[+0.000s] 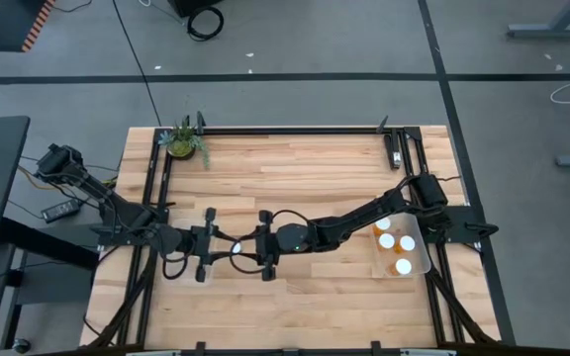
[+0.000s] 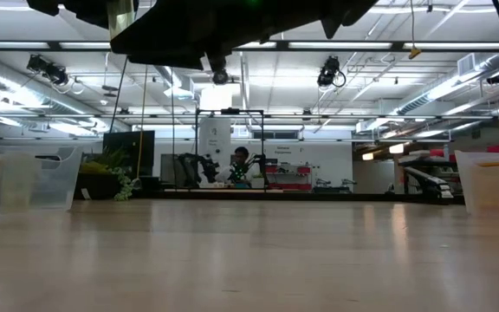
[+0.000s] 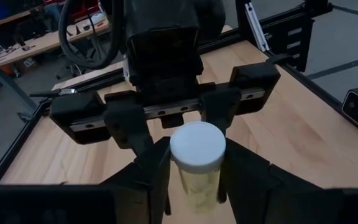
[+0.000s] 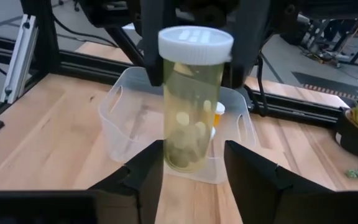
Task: Pick and place medicine bottles into bin by pill shape (circle, oval)
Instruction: Put the small light yellow pill bottle into the left transparent bin
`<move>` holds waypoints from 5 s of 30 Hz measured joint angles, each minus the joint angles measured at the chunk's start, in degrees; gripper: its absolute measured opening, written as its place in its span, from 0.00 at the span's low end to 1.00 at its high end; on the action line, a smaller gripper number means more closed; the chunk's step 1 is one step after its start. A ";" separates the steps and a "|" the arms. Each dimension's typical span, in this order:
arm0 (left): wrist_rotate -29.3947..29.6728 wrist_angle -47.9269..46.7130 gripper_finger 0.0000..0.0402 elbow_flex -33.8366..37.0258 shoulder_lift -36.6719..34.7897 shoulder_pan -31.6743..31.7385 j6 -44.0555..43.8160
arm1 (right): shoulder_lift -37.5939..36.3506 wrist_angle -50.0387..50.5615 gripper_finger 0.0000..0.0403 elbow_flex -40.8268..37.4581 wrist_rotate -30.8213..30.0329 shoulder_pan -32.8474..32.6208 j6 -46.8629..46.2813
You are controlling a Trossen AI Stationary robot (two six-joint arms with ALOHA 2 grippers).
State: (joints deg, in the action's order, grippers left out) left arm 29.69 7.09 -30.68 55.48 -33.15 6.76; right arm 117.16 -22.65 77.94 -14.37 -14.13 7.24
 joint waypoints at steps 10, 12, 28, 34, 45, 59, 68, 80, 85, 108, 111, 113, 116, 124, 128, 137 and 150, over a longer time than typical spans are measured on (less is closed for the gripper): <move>-0.02 -0.04 0.35 0.00 0.00 -0.02 0.51 | 0.00 -1.33 0.33 0.07 2.41 0.00 0.49; 0.02 -0.02 0.36 0.00 0.00 -0.02 0.53 | 0.00 -1.33 0.31 0.07 2.44 0.00 0.86; -0.11 -4.89 0.36 0.00 0.02 -0.02 -1.92 | -0.04 3.04 0.30 0.07 2.40 0.00 -1.24; -0.13 -6.58 0.34 0.00 0.02 -0.03 -3.20 | -0.07 4.19 0.30 0.07 2.38 0.00 -1.90; -0.07 -7.01 0.35 0.00 0.02 -0.04 -3.77 | -0.07 4.54 0.33 0.07 2.44 -0.02 -3.42; -1.96 -11.85 0.35 0.00 0.02 -0.80 -9.43 | -0.07 13.79 0.52 0.05 2.51 0.22 -8.73; -3.04 -18.45 0.33 0.00 0.02 -4.28 -17.74 | -0.07 17.32 0.54 0.05 2.49 0.24 -10.03; -3.11 -25.13 0.33 0.00 -0.02 -11.26 -28.10 | -0.07 20.38 0.54 0.03 2.47 0.14 -11.75; -3.04 -26.76 0.35 0.00 -0.13 -13.19 -31.25 | -0.33 20.48 0.54 0.03 2.49 0.07 -11.75; -2.95 -37.33 0.34 2.93 -5.77 -15.36 -39.87 | -0.35 20.39 0.54 0.03 2.48 0.09 -11.97; -2.95 -35.87 0.35 4.70 -5.75 -16.01 -41.77 | -0.34 20.39 0.54 0.03 2.47 0.09 -11.96; -2.91 -34.61 0.34 5.14 -5.72 -16.63 -42.43 | -0.34 20.39 0.54 0.03 2.47 0.09 -11.96; -2.88 -34.58 0.33 5.22 -5.64 -17.72 -43.58 | -0.35 20.39 0.54 0.03 2.49 0.09 -11.97; -2.43 -34.98 0.34 5.22 -5.64 -20.38 -44.95 | -0.35 20.39 0.54 0.03 2.49 0.09 -12.02; -2.35 -34.88 0.33 5.22 -5.64 -22.12 -45.54 | -0.35 20.39 0.54 0.03 2.90 0.09 -12.69; -2.36 -37.80 0.34 5.25 -5.64 -25.31 -49.91 | -0.35 20.11 0.54 0.03 3.10 0.07 -12.67; -1.82 -46.83 0.35 5.25 -5.64 -27.61 -55.86 | -0.37 19.91 0.54 0.03 3.10 0.09 -12.65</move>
State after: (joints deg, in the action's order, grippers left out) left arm 27.88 -39.74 -25.43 49.84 -60.75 -49.10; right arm 116.79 -2.74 77.97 -11.27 -14.04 -5.41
